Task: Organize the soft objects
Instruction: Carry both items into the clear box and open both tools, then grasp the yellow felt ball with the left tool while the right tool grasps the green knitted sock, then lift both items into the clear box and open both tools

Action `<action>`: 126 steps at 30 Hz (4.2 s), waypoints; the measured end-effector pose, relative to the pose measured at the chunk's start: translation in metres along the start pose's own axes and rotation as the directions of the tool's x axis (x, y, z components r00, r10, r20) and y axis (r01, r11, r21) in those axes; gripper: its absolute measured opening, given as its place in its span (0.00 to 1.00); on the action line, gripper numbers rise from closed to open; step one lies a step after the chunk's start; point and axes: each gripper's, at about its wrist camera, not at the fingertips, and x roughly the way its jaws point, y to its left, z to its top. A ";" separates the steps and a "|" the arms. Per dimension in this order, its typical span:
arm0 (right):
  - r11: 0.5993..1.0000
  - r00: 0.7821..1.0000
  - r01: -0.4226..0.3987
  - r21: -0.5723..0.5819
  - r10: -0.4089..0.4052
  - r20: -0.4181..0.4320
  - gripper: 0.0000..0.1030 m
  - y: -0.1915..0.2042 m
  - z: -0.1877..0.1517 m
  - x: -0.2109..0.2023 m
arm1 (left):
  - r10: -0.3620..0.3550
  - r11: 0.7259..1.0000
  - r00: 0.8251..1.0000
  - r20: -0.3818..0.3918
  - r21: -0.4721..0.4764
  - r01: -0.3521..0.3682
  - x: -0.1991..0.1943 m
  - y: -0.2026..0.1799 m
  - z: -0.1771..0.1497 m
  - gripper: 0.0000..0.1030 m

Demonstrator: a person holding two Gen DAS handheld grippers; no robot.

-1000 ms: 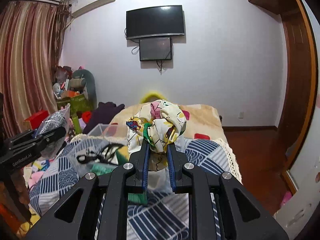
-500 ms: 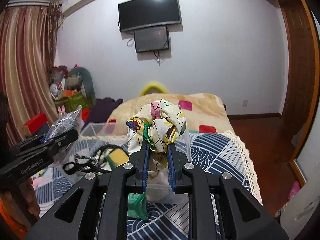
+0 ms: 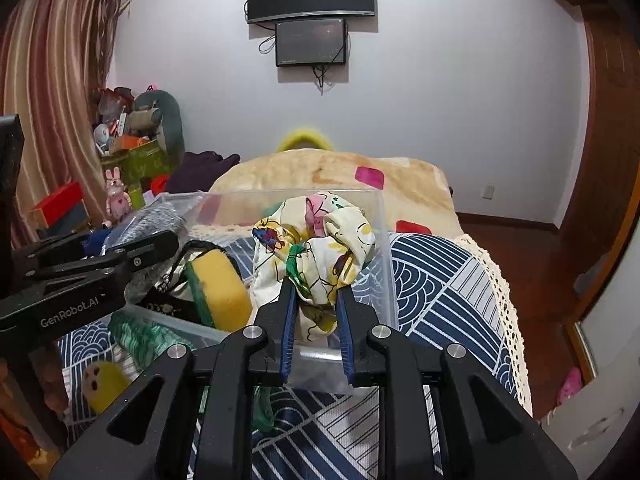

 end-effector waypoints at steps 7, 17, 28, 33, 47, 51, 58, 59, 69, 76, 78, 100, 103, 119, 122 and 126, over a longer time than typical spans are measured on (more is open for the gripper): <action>1.000 0.999 0.015 -0.008 -0.015 0.029 0.44 0.004 0.002 -0.018 | -0.042 0.999 0.998 0.052 0.015 0.041 -0.029 -0.005 0.006 0.55; 1.000 0.991 0.011 -0.014 -0.010 0.131 0.55 0.012 0.012 -0.054 | -0.026 0.997 0.987 0.161 0.070 0.015 -0.082 -0.010 0.004 0.72; 0.999 0.990 -0.048 -0.005 0.049 0.129 0.59 0.026 -0.002 -0.051 | -0.015 1.000 0.995 0.102 0.014 0.014 -0.081 0.009 -0.040 0.83; 0.997 0.996 -0.076 0.006 0.075 0.057 0.59 0.031 -0.016 -0.031 | -0.004 1.000 1.000 0.024 0.003 0.004 -0.064 0.015 -0.069 0.83; 0.992 0.988 -0.121 0.019 0.122 -0.096 0.62 0.043 -0.040 0.010 | -0.100 0.993 0.989 -0.113 -0.067 0.093 -0.033 0.019 -0.113 0.63; 0.993 0.987 -0.114 0.016 0.115 -0.116 0.62 0.046 -0.044 0.016 | -0.114 0.993 0.986 -0.123 -0.042 0.109 -0.032 0.012 -0.118 0.46; 0.989 0.981 -0.142 0.027 0.145 -0.130 0.23 0.043 -0.045 0.017 | -0.113 0.993 0.988 -0.105 -0.057 0.108 -0.040 0.014 -0.118 0.44; 0.989 0.980 -0.147 0.028 0.149 -0.128 0.20 0.043 -0.046 0.016 | -0.111 0.993 0.989 -0.101 -0.060 0.106 -0.041 0.016 -0.118 0.44; 0.985 0.984 -0.171 -0.027 0.170 -0.051 0.12 0.046 -0.038 -0.018 | -0.085 0.994 0.996 -0.009 -0.065 0.084 -0.068 0.025 -0.096 0.43; 0.988 0.987 -0.151 -0.020 0.152 0.050 0.13 0.036 -0.023 -0.044 | -0.093 0.993 0.993 0.068 -0.061 0.097 -0.086 0.026 -0.069 0.43; 0.991 0.987 -0.137 -0.012 0.137 0.082 0.13 0.030 -0.018 -0.052 | -0.094 0.994 0.991 0.090 -0.052 0.099 -0.089 0.024 -0.060 0.44; 0.997 0.996 -0.038 0.061 0.033 0.083 0.13 0.011 0.002 -0.012 | -0.113 0.993 0.994 0.005 -0.025 0.113 -0.023 0.009 -0.012 0.44; 0.998 0.998 -0.031 0.048 0.028 0.047 0.13 0.014 -0.003 -0.003 | -0.096 0.995 0.995 -0.029 -0.011 0.096 -0.009 0.007 -0.015 0.44; 0.999 0.998 -0.046 0.018 0.045 0.042 0.42 0.007 -0.010 -0.022 | -0.100 0.993 0.994 -0.037 -0.060 0.098 -0.018 0.017 -0.030 0.64; 0.999 0.997 -0.045 0.020 0.044 0.064 0.42 0.006 -0.010 -0.029 | -0.096 0.994 0.995 -0.011 -0.047 0.095 -0.033 0.018 -0.034 0.64; 0.998 0.992 -0.055 0.038 0.050 0.119 0.46 0.000 -0.010 -0.047 | -0.085 0.996 0.995 0.042 -0.033 0.087 -0.057 0.017 -0.034 0.64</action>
